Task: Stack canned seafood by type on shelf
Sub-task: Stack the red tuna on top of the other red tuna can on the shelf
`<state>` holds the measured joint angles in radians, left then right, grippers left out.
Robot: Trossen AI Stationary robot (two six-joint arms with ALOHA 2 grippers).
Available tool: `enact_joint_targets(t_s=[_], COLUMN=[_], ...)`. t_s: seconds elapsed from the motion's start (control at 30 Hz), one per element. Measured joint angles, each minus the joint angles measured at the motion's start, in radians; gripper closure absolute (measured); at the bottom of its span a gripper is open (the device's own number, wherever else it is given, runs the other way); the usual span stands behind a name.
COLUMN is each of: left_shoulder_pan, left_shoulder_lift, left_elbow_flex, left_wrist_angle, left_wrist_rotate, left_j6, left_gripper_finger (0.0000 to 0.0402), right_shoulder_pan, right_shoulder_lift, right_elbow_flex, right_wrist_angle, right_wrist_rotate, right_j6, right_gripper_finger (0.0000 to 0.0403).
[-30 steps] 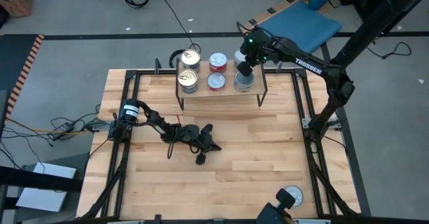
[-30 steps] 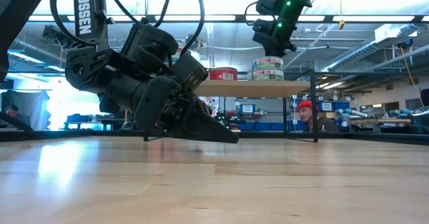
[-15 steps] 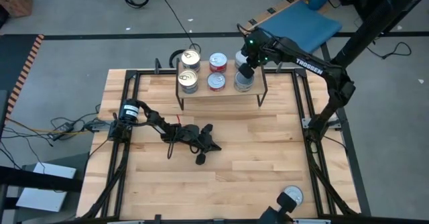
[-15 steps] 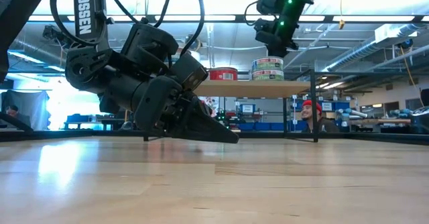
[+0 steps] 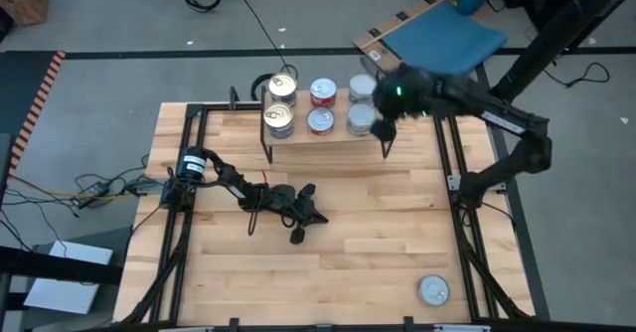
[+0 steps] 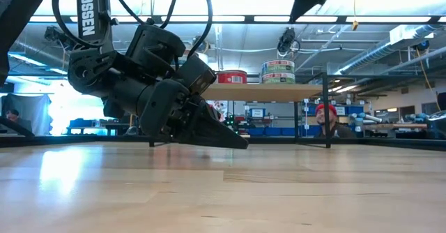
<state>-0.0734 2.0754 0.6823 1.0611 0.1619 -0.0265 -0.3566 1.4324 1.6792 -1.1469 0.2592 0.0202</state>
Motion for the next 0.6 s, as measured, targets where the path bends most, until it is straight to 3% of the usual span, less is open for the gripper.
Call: enact_joint_targets(t_s=[0.27, 0.6], left_shoulder_pan=[-0.003, -0.044], left_shoulder_lift=[0.0, 0.0], left_elbow_flex=[0.0, 0.0], left_wrist_angle=[0.001, 0.017], left_wrist_rotate=[0.0, 0.008], left_j6=[0.026, 0.104], left_gripper_finger=[0.0396, 0.0396], right_shoulder_pan=[0.389, 0.897], right_shoulder_lift=[-0.095, -0.117], right_elbow_flex=[-0.176, -0.54], right_wrist_angle=[-0.095, 0.072], right_wrist_rotate=[-0.037, -0.108], right_j6=[0.284, 0.778], right_gripper_finger=[0.0401, 0.04])
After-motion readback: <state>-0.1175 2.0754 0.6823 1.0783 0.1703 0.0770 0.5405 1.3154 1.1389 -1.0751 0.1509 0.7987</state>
